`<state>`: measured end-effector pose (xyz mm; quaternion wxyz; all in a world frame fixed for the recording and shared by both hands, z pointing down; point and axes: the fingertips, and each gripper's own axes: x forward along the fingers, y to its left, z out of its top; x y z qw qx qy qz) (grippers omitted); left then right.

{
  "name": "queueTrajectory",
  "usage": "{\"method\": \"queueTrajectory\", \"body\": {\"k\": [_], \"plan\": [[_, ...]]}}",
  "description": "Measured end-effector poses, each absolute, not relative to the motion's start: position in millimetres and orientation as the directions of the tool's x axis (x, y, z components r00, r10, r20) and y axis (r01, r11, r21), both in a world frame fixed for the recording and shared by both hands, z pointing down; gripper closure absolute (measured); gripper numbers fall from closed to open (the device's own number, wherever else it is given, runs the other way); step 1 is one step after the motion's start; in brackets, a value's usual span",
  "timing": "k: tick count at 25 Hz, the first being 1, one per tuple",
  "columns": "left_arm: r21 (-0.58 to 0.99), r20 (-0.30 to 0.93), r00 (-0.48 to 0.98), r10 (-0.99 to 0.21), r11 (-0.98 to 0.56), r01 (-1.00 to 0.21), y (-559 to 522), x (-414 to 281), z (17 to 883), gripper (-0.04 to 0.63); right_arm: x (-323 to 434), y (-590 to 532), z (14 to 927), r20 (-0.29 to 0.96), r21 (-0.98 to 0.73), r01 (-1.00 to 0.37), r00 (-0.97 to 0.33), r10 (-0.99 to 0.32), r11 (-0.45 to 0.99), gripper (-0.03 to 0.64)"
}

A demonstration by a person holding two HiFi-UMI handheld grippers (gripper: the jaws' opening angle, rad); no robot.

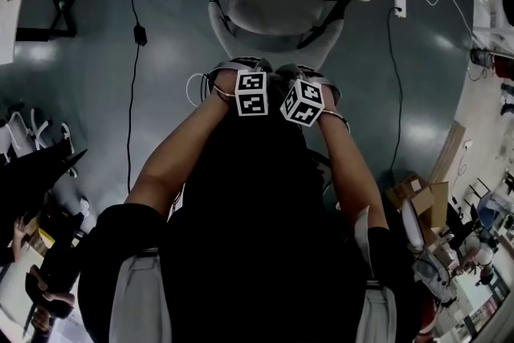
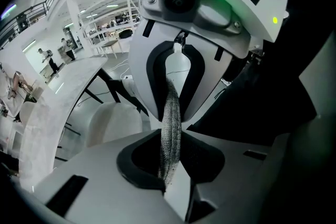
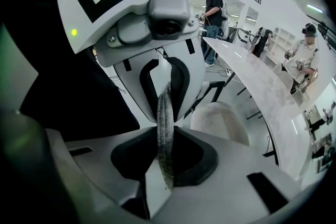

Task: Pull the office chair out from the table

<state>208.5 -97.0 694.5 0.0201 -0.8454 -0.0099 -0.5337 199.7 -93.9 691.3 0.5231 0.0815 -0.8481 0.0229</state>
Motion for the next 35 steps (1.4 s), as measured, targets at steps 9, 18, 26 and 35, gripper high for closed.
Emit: {"method": "queueTrajectory", "body": {"k": [9, 18, 26, 35], "plan": [[-0.018, 0.903, 0.429, 0.006, -0.999, 0.051, -57.3, 200.8, 694.0, 0.512, 191.9, -54.8, 690.6, 0.885, 0.052, -0.197, -0.445, -0.137, 0.979, 0.534], [-0.002, 0.903, 0.429, 0.021, -0.999, 0.054, -20.6, 196.4, 694.7, 0.512, 187.7, -18.6, 690.9, 0.883, 0.039, -0.2, -0.452, -0.127, 0.979, 0.534], [0.016, 0.904, 0.426, 0.036, -0.999, 0.051, 7.7, 197.9, 696.2, 0.512, 189.2, 9.1, 691.6, 0.881, 0.031, -0.2, -0.457, -0.121, 0.979, 0.534], [0.007, 0.903, 0.429, 0.016, -1.0, 0.023, 52.0, 212.1, 696.6, 0.512, 203.7, 53.7, 691.4, 0.878, 0.04, -0.178, -0.464, -0.12, 0.983, 0.534]]}}
